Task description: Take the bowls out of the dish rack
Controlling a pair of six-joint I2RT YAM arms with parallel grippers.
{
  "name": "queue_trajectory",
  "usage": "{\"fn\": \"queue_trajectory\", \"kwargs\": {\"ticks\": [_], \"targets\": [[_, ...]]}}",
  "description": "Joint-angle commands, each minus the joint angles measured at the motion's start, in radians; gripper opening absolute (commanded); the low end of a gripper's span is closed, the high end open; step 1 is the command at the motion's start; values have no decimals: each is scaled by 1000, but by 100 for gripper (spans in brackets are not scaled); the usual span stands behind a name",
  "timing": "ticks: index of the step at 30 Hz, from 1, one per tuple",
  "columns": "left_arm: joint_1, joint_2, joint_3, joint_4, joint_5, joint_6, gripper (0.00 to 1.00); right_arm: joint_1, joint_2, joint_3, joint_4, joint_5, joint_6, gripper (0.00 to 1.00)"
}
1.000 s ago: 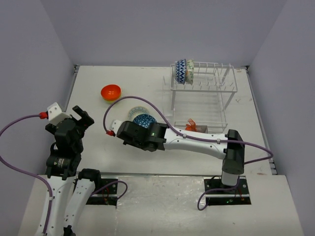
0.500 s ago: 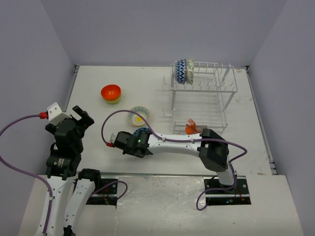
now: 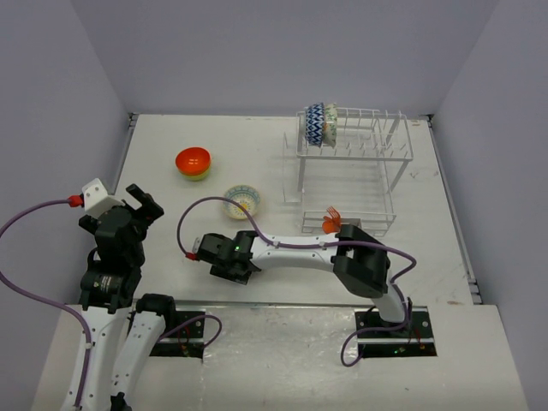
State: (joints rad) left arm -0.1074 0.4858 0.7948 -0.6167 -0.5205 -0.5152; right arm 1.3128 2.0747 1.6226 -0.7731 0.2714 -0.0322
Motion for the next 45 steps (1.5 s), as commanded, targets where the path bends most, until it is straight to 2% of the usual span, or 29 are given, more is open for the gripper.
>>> {"fn": "queue_trajectory", "kwargs": {"ticks": [1,2,3,5,6,7,9,11,14,15,17,18,20,21,22,24,25,28,32,45], "targets": [[-2,-1,29,21,-6,-2,100,3,-102,-1,-2,11,25,54],[-2,0,29,21,-3,0,100,3,-131,-10,8,5,25,64],[-3,3,29,21,-1,1,100,3,-204,-30,18,-4,25,67],[-2,4,29,23,2,1,100,5,-339,-65,50,-3,25,80],[-2,2,29,23,2,1,100,5,-387,-75,60,9,35,84],[-2,2,27,25,5,3,100,-4,-436,-78,70,37,55,98],[-2,4,27,28,11,7,100,-24,-534,-73,81,48,74,99],[-2,8,23,34,27,12,100,-96,-684,-73,104,46,89,99],[-2,26,6,64,85,35,100,-364,-872,-99,176,-41,146,99],[-2,46,3,74,111,44,100,-574,-913,-142,216,-189,196,99],[-2,80,0,90,187,67,100,-790,-993,-187,319,-382,260,99],[-2,115,1,94,204,73,100,-961,-998,-187,339,-560,299,99],[-3,145,4,97,249,87,100,-1085,-941,-149,347,-711,304,96],[-2,161,4,98,260,93,100,-1189,-909,-135,345,-788,307,94],[-2,168,3,106,283,95,100,-1237,-872,-124,351,-949,316,85],[-3,172,-5,115,303,103,100,-1350,-777,-122,391,-1122,356,75],[-3,171,-6,120,316,104,100,-1372,-759,-133,461,-1266,373,72],[-3,171,-11,126,330,107,100,-1397,-696,-153,547,-1376,400,70],[-3,178,-12,129,346,110,100,-1397,-585,-86,575,-1437,419,57],[-3,175,-14,137,363,116,100,-1387,-393,-92,821,-1538,584,52]]}}
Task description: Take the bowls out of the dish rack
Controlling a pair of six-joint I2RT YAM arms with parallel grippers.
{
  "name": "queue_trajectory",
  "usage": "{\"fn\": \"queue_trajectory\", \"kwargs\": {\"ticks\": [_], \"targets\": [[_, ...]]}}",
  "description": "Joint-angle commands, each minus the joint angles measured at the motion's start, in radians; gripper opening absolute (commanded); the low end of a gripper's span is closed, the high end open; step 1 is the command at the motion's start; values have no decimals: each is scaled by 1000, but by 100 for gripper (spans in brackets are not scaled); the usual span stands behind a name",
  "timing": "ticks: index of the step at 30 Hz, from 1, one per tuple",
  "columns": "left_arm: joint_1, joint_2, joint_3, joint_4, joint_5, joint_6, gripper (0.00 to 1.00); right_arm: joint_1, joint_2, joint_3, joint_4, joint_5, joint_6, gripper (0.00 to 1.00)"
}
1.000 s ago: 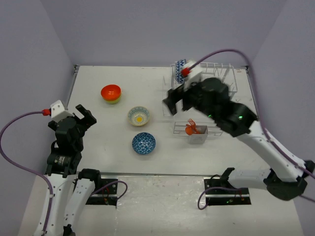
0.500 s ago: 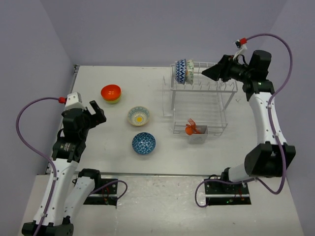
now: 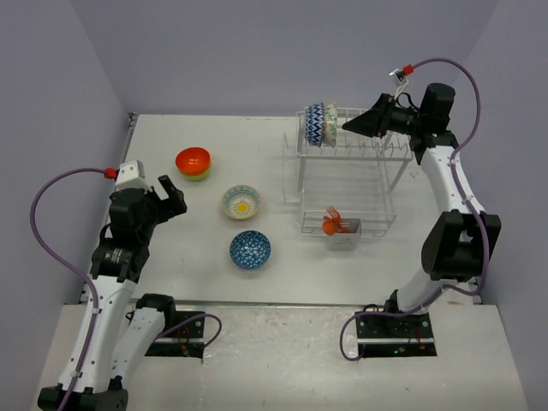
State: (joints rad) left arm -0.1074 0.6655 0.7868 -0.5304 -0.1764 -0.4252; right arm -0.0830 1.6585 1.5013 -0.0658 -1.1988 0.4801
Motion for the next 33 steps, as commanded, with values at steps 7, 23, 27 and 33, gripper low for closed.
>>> {"fn": "queue_trajectory", "kwargs": {"ticks": [7,23,27,33], "targets": [[-3,2,-8,55,43,32,100,31,95,31,357,-128,256,49],[-3,-7,-9,56,55,37,100,107,172,62,386,-94,319,36],[-3,-9,-9,58,61,39,100,101,172,24,529,-111,408,25],[-3,-14,-9,60,64,39,100,88,164,-10,620,-119,480,28]]}}
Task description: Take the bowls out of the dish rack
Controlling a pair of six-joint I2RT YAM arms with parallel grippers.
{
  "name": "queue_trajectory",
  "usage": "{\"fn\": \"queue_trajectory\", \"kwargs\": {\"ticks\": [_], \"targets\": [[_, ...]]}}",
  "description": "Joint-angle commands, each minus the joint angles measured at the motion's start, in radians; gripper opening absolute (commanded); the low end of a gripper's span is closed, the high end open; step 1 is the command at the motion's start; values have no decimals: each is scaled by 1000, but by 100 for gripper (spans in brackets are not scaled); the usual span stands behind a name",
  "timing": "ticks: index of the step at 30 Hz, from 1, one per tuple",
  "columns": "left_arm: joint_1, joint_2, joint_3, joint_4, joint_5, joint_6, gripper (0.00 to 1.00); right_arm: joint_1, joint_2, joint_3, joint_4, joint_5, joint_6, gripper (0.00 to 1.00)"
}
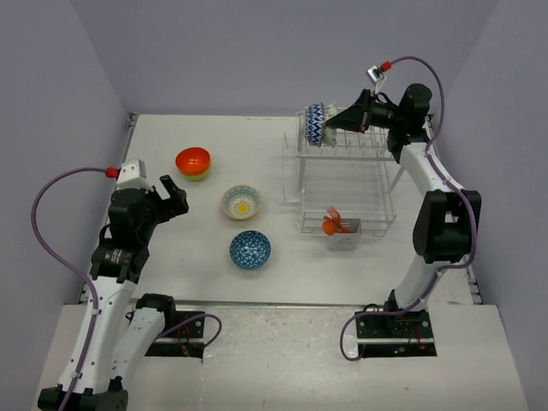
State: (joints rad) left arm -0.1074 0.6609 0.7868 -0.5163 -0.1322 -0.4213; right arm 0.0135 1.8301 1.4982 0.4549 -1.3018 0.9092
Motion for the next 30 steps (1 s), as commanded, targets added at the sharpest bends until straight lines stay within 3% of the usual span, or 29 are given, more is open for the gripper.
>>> {"fn": "queue_trajectory", "kwargs": {"ticks": [1,5,7,10,22,30], "targets": [[-3,-9,-9,47,22,35,100,-9,-9,-10,100,-17,51,29],[-5,-10,-11,47,22,35,100,-9,-15,-19,108,-25,59,29],[-3,-12,-11,45,23,36,100,-9,-12,-23,114,-27,63,22],[-3,-10,-11,47,20,36,100,-9,-2,-24,137,-34,80,1],[-3,-9,-11,45,20,36,100,-52,-54,-46,228,-30,167,0],[-3,-12,-11,47,17,36,100,-86,-208,-70,225,56,184,0]]}}
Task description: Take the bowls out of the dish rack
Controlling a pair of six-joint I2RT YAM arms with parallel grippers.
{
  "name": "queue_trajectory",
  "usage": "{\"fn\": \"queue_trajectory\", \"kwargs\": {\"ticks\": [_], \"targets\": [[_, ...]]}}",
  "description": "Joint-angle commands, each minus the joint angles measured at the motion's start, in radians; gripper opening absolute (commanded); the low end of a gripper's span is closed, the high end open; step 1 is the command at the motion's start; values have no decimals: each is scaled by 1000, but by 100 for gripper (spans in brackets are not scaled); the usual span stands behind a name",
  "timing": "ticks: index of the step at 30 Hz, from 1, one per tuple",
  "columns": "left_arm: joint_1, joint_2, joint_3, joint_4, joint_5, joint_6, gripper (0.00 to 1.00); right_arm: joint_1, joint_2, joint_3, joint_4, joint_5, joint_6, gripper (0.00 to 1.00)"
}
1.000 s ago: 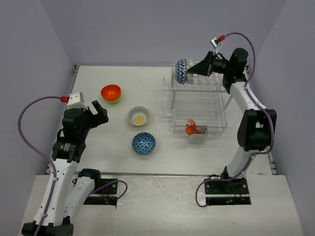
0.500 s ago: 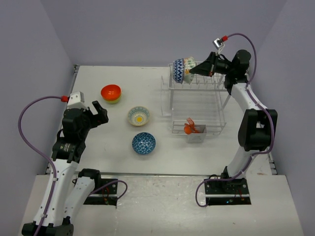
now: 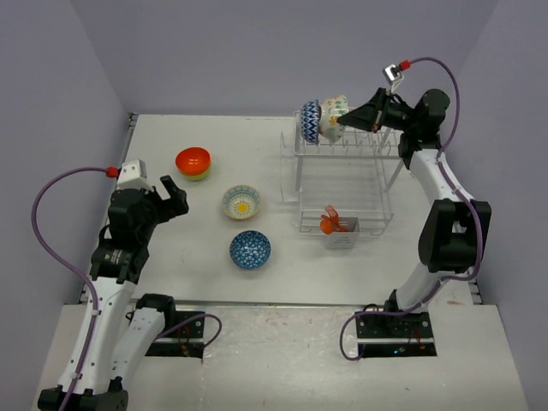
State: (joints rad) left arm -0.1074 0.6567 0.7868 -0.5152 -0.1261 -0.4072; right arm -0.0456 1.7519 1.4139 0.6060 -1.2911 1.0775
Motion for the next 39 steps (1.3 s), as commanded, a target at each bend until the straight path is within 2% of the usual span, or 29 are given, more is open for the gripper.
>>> {"fn": "queue_trajectory", "kwargs": {"ticks": [1,5,10,12,13,14,15,16,17,18,19,20,21,22,23,25,26,29,33,39], "targets": [[-3,-9,-11,46,11,21,100,-34,-143,10,69,59,15,0],[-3,-11,-11,46,9,21,100,-45,-183,-1,60,105,12,0],[-3,-9,-9,44,8,21,100,-37,-229,33,-47,124,-65,0],[-3,-11,-8,44,-3,21,100,-19,-255,78,-167,124,-135,0],[-3,-15,-6,40,-9,19,100,28,-270,117,-281,148,-318,0],[-3,-20,-1,38,-21,15,100,70,-299,167,-601,197,-456,0],[-3,-34,0,34,-53,10,100,176,-307,292,-761,270,-722,0],[-3,-42,2,23,-73,-4,100,235,-310,351,-895,456,-819,0],[-3,-51,8,15,-126,-10,100,300,-312,394,-1057,546,-893,0],[-2,-72,11,-6,-160,-33,100,419,-313,439,-1098,705,-980,0],[-2,-83,17,-22,-196,-48,100,476,-318,442,-1124,707,-1013,0],[0,-95,28,-35,-280,-62,100,542,-325,436,-1147,889,-1046,0],[2,-126,34,-52,-320,-77,100,663,-325,421,-1157,976,-1123,0],[2,-143,41,-75,-381,-105,100,720,-318,415,-1172,1148,-1149,0],[0,-181,42,-81,-404,-114,100,824,-286,410,-1181,1232,-1195,0],[2,-210,46,-106,-441,-140,100,912,-229,415,-1216,1376,-1232,0],[2,-227,49,-115,-476,-150,100,950,-192,436,-1235,1515,-1248,0],[2,-229,57,-134,-497,-163,100,1084,53,540,-1328,1720,-1283,0],[2,-221,54,-121,-477,-150,100,1133,280,738,-1473,1770,-1269,0],[0,-230,49,-114,-468,-140,100,1145,434,856,-1539,1806,-1308,0]]}}
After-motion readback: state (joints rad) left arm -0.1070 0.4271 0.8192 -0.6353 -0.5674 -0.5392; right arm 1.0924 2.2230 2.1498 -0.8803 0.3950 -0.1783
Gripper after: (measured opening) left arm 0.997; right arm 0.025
